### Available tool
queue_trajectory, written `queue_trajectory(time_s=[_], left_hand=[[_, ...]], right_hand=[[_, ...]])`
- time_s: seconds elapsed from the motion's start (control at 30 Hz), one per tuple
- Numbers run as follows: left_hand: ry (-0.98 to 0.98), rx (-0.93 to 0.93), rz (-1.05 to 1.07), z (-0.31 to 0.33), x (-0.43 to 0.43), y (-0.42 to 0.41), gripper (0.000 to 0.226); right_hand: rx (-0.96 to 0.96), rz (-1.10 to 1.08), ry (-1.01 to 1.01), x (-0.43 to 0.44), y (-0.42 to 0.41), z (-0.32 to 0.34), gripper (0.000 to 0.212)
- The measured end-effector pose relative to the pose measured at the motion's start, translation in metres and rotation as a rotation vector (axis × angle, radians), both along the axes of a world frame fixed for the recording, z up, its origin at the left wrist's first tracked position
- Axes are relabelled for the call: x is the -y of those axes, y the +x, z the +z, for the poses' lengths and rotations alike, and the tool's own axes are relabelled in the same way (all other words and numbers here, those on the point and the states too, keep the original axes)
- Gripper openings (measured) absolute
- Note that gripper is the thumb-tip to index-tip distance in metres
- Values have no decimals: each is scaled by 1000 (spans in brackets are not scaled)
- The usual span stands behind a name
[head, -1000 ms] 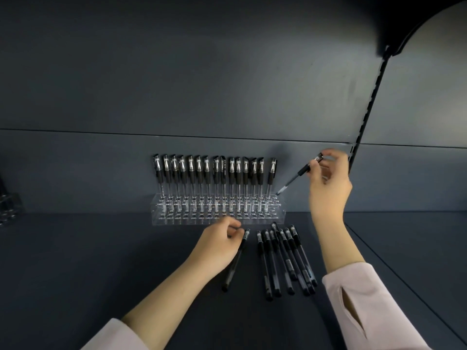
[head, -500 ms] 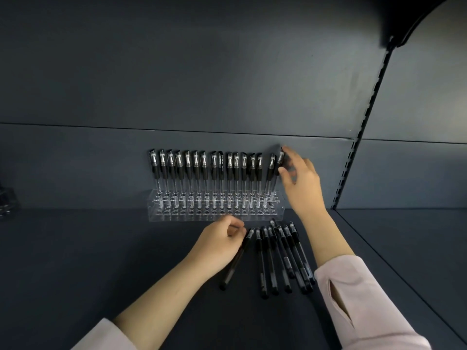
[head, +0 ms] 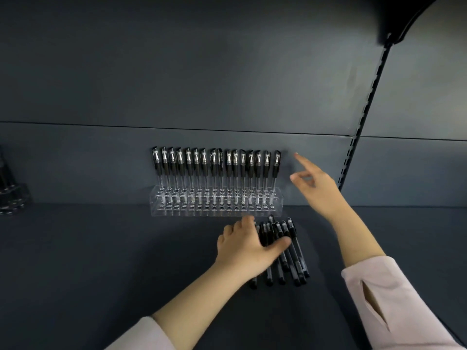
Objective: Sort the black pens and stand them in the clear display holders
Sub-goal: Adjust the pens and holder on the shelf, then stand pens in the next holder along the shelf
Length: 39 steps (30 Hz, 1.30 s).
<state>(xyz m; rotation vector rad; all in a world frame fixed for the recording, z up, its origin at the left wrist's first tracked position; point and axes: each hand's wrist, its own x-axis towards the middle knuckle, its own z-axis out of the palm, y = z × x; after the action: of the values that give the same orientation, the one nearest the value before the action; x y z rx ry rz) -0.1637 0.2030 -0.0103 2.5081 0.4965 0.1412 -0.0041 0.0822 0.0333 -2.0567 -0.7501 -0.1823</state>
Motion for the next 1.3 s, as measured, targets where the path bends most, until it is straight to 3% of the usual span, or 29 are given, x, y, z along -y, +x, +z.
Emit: queue_trajectory(time_s=[0.13, 0.23, 0.6, 0.77, 0.93, 1.03, 1.17, 1.3], left_hand=[[102, -82, 58, 3, 38, 13, 115], [196, -124, 82, 4, 51, 22, 114], [-44, -31, 118, 7, 42, 30, 68], [-72, -47, 94, 11, 40, 28, 28], [-146, -37, 70, 15, 33, 25, 24], [-238, -59, 71, 18, 24, 22, 28], [-498, -26, 124, 26, 5, 12, 34], [-749, 83, 145, 42, -10, -3, 32]], right_hand=[[-25, -25, -62, 26, 1, -7, 47], [-37, -45, -106, 34, 3, -11, 46], [-23, -59, -159, 29, 7, -13, 46], [-28, -71, -144, 31, 4, -10, 41], [-74, -88, -96, 35, 1, -9, 29], [-99, -108, -65, 34, 0, -10, 26], [-204, -85, -19, 31, -7, -6, 40], [-272, 44, -158, 17, -33, 2, 53]])
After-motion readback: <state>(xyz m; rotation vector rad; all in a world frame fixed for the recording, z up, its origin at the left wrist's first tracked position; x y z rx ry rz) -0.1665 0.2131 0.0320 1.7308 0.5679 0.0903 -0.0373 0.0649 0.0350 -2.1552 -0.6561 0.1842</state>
